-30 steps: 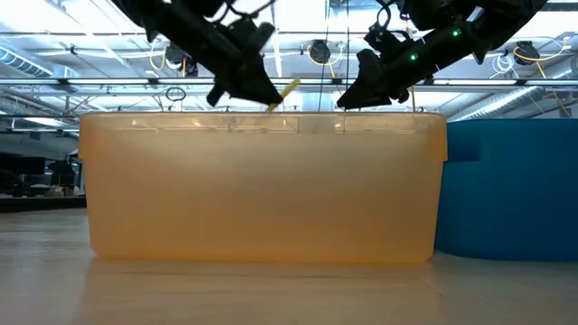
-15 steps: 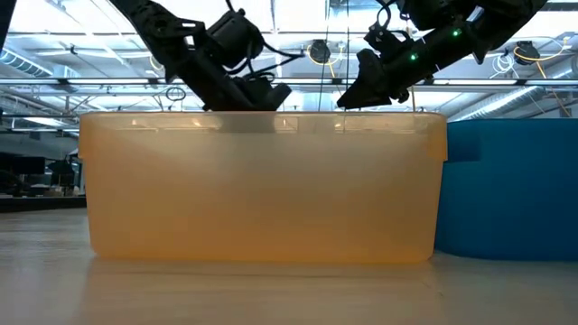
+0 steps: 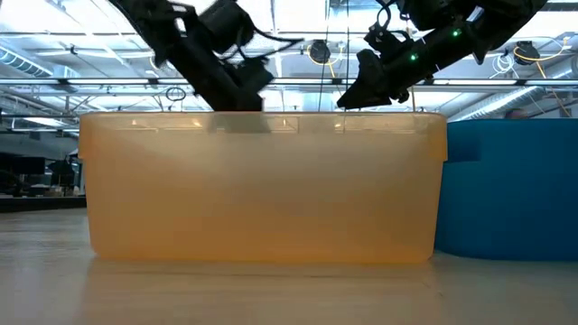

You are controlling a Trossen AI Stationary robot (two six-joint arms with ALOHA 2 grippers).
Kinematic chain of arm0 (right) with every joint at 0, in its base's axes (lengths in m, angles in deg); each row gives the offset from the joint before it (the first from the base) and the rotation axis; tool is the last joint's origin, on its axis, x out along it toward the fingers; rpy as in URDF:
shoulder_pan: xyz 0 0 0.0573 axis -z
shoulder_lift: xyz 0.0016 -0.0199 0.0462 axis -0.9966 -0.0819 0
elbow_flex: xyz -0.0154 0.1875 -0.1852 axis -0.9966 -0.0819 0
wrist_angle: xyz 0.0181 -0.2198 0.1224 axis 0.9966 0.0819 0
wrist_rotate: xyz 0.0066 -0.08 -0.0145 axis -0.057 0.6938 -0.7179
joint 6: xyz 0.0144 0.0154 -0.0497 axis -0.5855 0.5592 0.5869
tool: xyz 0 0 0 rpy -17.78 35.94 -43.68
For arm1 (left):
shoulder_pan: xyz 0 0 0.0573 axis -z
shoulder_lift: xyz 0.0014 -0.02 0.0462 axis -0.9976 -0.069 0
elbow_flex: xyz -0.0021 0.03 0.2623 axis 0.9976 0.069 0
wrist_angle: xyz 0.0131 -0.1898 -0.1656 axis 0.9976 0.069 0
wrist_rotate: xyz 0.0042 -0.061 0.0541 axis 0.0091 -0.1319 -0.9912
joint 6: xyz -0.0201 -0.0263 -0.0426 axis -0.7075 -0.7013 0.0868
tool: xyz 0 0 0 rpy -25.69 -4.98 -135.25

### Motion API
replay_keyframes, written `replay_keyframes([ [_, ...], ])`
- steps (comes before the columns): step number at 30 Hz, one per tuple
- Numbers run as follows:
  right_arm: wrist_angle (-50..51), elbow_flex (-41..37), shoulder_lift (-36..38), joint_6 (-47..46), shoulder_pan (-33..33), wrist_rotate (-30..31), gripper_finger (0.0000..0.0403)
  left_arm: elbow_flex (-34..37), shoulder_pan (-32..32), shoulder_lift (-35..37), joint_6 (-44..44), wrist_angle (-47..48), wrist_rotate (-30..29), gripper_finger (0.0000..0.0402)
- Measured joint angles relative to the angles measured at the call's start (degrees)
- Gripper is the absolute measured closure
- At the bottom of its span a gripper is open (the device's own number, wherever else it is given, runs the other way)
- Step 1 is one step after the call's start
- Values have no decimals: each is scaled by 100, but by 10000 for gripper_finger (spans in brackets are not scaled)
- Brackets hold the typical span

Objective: Pick & Place Markers
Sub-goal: Put the yellow pen into the gray bin

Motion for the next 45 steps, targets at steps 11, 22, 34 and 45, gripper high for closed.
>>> replay_keyframes([
  [11, 0, 0, 0, -2, 0, 0, 248, 2, -437, 1601, -401, 2823, -1297, 310],
  [22, -13, 0, 0, -43, 0, 0, 248, 675, -1598, 1130, -580, 2440, -567, 170],
  [34, -34, 0, 0, -43, 0, 0, 248, 763, -2185, 38, -442, 1811, -30, 170],
  [45, -26, 0, 0, -41, 1, 0, 248, 758, -2279, -419, -370, 1752, 85, 177],
])
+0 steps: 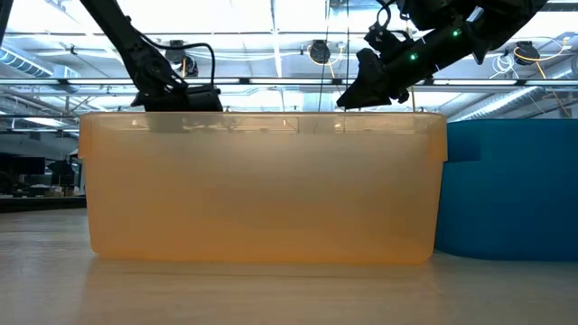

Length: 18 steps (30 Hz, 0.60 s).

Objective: Pick & Place Markers
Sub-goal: Put the yellow pen into the gray bin

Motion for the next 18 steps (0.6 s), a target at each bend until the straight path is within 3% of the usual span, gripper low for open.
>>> replay_keyframes([
  [13, 5, 0, 0, 0, 0, 0, 248, -11, -3, -152, 167, 181, 54, 178],
  [18, 5, 0, 0, 0, -1, 0, 248, -11, 7, -157, 168, 195, 141, 232],
])
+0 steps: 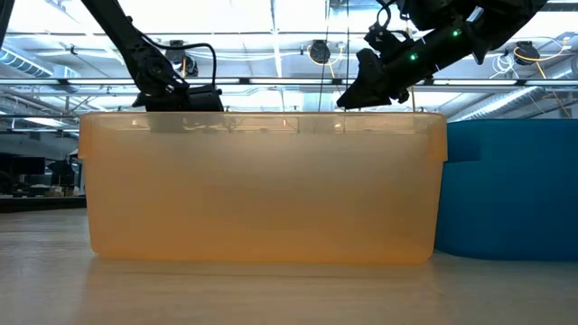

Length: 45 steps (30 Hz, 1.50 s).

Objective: Pick & Place Markers
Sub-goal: Put the yellow pen into the gray bin

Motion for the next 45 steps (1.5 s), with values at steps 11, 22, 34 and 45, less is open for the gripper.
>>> replay_keyframes([
  [11, 7, 0, 0, 0, 1, 0, 248, 4, -7, -4, 17, 83, 164, 364],
  [22, 17, 0, 0, 0, 1, 0, 248, 10, -4, -6, 123, 69, 125, 361],
  [34, 15, 0, 0, 0, 0, 0, 248, 42, 129, 1433, 52, 682, -164, 358],
  [45, -23, 0, 0, 0, 0, 0, 248, 33, 1390, 3055, -374, 414, -191, 359],
])
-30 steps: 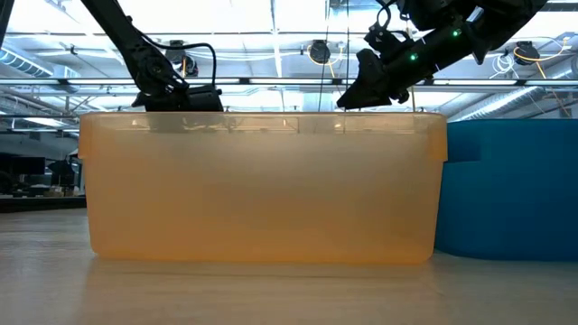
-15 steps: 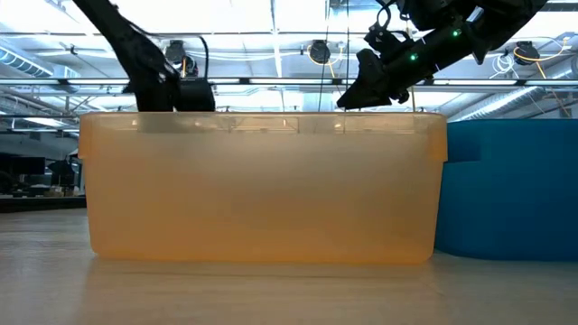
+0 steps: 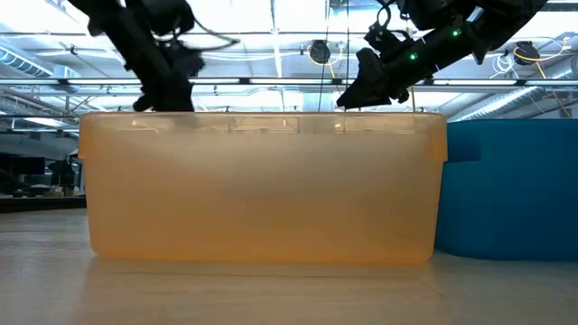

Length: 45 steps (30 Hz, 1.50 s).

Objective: Pick & Place Markers
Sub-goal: Put the yellow pen into the gray bin

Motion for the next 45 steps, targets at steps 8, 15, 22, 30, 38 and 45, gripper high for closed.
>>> replay_keyframes([
  [8, -2, 0, 0, 0, 0, 0, 248, -15, 1160, -99, -267, -1114, -180, 361],
  [15, -4, 0, 0, -2, 2, 0, 248, -13, 1625, -781, -287, -2509, -721, 355],
  [22, -2, 0, 0, -1, 1, 0, 248, -17, 1571, -1664, -424, -3343, -688, 353],
  [30, 0, 0, 0, 0, 1, 0, 248, -15, 1356, -2440, -887, -3697, -612, 343],
  [38, 0, 0, 0, 0, 1, 0, 248, -13, 1336, -2670, -862, -3777, -607, 340],
  [45, 4, 0, 0, 0, 0, 0, 248, -16, 1292, -2604, -725, -3746, -611, 339],
])
